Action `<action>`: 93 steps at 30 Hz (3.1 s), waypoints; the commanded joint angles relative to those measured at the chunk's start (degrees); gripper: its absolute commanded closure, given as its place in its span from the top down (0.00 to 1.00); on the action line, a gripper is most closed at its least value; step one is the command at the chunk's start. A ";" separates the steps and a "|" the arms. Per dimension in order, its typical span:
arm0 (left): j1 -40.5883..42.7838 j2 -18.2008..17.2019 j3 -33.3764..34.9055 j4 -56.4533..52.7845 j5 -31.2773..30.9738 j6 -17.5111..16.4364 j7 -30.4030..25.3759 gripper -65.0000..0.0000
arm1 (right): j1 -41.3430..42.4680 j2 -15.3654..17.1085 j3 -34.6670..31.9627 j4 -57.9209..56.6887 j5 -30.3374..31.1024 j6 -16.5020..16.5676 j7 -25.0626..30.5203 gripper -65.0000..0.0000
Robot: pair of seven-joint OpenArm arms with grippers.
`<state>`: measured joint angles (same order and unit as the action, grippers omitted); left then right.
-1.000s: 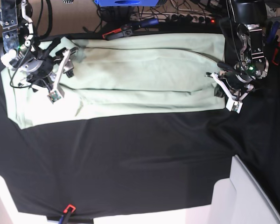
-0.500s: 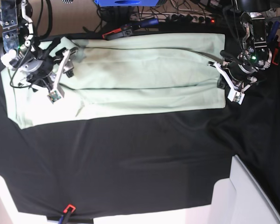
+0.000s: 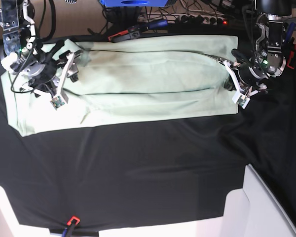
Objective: Fold the T-shirt properly
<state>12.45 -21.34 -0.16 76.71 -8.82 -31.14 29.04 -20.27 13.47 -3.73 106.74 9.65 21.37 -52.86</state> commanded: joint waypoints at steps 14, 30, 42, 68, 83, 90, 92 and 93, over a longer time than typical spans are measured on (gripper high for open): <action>0.87 -2.09 -1.20 5.36 4.29 0.23 1.34 0.10 | 2.56 -1.65 0.52 0.82 0.24 -0.22 0.77 0.52; 3.07 -1.21 -5.24 16.61 -0.10 0.23 6.88 0.96 | 3.00 -1.74 3.42 0.82 0.24 -0.31 0.77 0.52; 17.13 1.96 -5.15 27.60 -0.02 0.23 6.70 0.07 | 1.94 -1.74 4.65 -4.36 0.33 -0.31 1.30 0.52; 24.61 2.93 -5.15 18.81 0.51 0.50 2.66 0.00 | -15.20 -9.91 -11.09 1.79 0.24 -0.31 13.96 0.04; 20.04 5.56 -5.24 16.35 0.42 0.59 -4.99 0.00 | -8.96 -8.95 -23.22 -6.74 0.15 -6.02 14.49 0.04; 17.40 5.30 -5.24 10.28 0.42 0.59 -5.17 0.00 | -4.04 -7.54 -26.91 -13.95 0.24 -6.11 14.58 0.04; 17.31 5.30 -5.24 9.67 0.42 0.59 -5.17 0.00 | -3.51 -7.63 -27.00 -15.27 0.24 -6.11 14.58 0.04; 17.31 5.30 -5.24 9.58 0.51 0.59 -5.17 0.00 | -3.07 -7.63 -27.00 -15.88 0.24 -6.11 14.75 0.04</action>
<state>29.65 -15.57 -5.15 85.84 -7.99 -30.30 24.12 -23.00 5.65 -30.52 90.52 10.09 14.98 -37.28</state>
